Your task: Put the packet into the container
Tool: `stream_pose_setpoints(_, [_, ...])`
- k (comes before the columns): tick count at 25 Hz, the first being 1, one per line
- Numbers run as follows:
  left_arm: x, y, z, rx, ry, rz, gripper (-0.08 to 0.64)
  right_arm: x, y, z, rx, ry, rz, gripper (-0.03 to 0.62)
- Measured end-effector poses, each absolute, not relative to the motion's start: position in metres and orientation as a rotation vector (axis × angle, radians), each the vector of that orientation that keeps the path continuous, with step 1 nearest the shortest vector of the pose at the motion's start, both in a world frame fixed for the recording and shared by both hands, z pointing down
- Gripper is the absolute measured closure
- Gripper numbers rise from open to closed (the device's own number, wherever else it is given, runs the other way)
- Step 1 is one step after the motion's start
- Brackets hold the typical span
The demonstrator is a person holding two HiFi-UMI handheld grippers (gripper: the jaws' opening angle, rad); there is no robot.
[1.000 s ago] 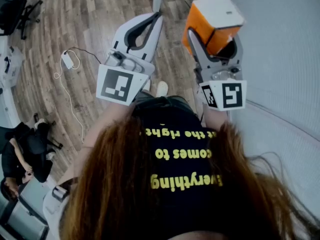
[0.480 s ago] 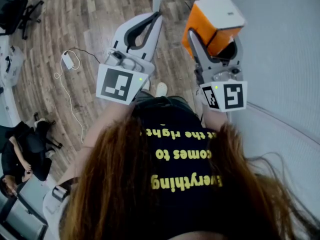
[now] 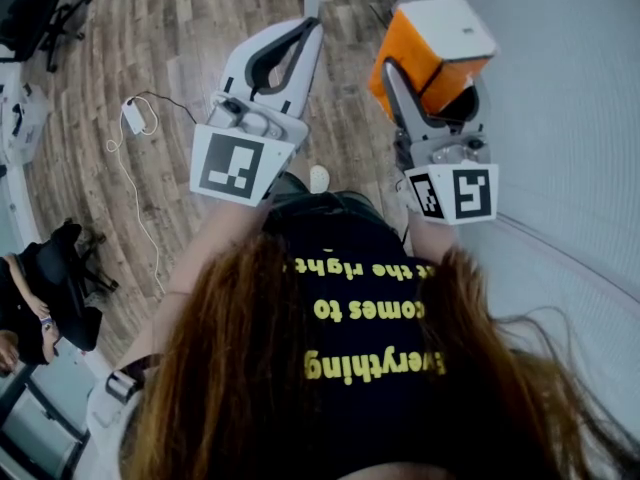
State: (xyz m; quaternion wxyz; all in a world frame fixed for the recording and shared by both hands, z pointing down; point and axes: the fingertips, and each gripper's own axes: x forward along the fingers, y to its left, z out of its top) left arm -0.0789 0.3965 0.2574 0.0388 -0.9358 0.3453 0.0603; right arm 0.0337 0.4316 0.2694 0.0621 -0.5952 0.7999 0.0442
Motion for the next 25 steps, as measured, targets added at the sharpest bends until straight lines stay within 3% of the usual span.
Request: stream_pose_setpoints(25, [-0.098,0.257,0.258,-2.863,1.01,0.209,0.558,0.015,0.298,0.264,-1.824,2.397,0.18,0.224])
